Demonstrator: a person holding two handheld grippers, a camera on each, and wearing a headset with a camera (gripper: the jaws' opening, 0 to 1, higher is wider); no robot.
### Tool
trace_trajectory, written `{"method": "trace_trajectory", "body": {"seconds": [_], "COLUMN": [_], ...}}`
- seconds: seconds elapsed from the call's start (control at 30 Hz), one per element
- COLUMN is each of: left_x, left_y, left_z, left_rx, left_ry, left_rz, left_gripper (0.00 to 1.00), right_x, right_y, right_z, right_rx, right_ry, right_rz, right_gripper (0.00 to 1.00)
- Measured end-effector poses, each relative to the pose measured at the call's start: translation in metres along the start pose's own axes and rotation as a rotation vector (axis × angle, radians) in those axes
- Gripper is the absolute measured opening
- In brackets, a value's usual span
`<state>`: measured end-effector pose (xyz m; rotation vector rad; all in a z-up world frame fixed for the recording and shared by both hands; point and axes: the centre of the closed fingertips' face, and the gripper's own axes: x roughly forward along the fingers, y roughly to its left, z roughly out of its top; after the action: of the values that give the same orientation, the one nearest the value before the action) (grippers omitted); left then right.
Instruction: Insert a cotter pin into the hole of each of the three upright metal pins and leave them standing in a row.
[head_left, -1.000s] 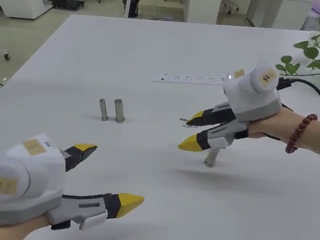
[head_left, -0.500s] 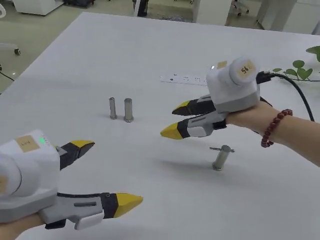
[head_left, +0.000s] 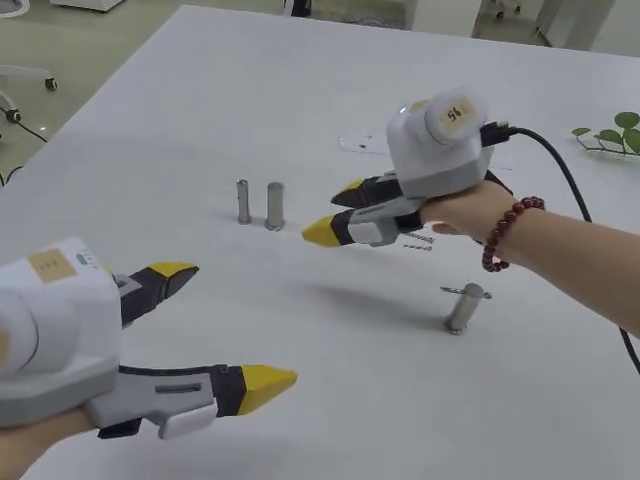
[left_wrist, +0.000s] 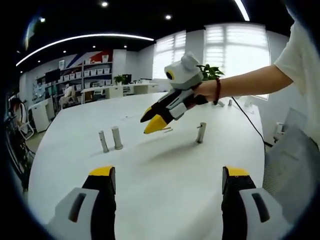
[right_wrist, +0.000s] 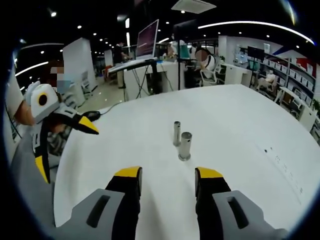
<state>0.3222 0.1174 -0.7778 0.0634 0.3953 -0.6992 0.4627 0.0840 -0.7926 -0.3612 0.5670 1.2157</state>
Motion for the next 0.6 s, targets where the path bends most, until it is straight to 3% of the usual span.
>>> {"method": "trace_trajectory", "body": {"seconds": [0.43, 0.6], "left_x": [-0.003, -0.006], "left_y": [0.002, 0.004], "left_z": [0.005, 0.003], "left_rx": [-0.014, -0.019], "left_ry": [-0.029, -0.029], "left_rz": [-0.006, 0.001], "left_gripper": [0.87, 0.88], "right_x": [0.036, 0.048], "right_y": [-0.014, -0.019], "right_z": [0.015, 0.022], "right_rx": [-0.024, -0.005], "right_ry": [-0.041, -0.069], "right_rz": [-0.053, -0.067], "right_gripper": [0.43, 0.37]}}
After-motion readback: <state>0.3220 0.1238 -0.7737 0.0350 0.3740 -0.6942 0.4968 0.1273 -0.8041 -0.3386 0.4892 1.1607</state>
